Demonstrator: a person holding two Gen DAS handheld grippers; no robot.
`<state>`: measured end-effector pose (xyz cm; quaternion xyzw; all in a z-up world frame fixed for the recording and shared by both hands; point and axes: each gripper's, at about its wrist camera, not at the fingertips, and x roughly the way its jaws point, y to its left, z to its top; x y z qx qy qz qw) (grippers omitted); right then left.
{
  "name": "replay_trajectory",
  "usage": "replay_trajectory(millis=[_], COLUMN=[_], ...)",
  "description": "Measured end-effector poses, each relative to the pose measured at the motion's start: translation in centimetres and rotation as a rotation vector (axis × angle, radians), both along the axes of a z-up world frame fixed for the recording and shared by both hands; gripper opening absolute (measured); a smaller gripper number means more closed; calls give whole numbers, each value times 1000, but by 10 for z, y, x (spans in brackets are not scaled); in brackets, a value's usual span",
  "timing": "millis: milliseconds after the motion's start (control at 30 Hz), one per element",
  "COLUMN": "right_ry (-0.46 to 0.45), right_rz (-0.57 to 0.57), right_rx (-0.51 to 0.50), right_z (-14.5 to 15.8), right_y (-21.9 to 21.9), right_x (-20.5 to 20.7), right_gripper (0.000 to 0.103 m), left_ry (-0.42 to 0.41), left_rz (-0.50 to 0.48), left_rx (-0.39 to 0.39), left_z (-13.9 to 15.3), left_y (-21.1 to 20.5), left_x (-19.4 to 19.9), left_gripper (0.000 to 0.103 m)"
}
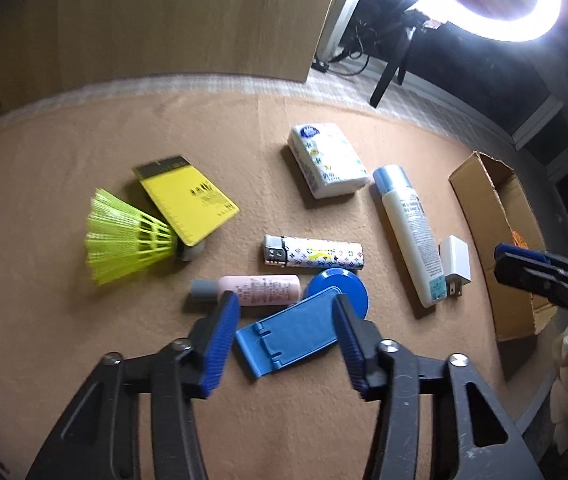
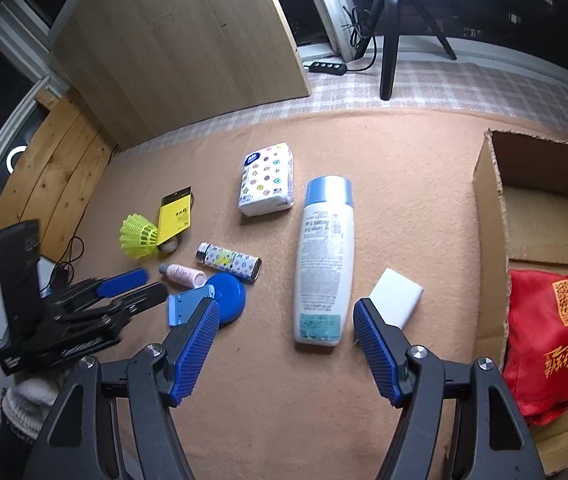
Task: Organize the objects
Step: 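Reach the right tool to the blue phone stand and close on it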
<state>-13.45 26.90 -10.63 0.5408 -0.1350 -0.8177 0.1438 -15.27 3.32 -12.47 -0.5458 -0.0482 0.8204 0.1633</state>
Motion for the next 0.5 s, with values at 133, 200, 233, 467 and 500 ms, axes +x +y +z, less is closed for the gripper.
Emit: replay_trajectory(millis=[133,200,233,467,500], right_ry=[-13,-14,-14,-15,-15], right_rz=[-23,-33,-37,-46,-48], right_rx=[-19,-21,-25,-37,-39], right_z=[0,0,1,3,3], right_y=[7,10,12,15,16], right_x=[6,8,10,22,24], right_gripper=[66,66,66,66,66], left_ry=[-21,-31,-35,-52,-57], left_rz=[-6,-7,-4,-17,-20], left_rx=[2,14,20,26,26], left_z=[-12,-15,-17,-26,-28], left_y=[3,3,3,9,10], left_x=[-8,-11,-12,-15,-14], left_gripper=[39,37,37,34,34])
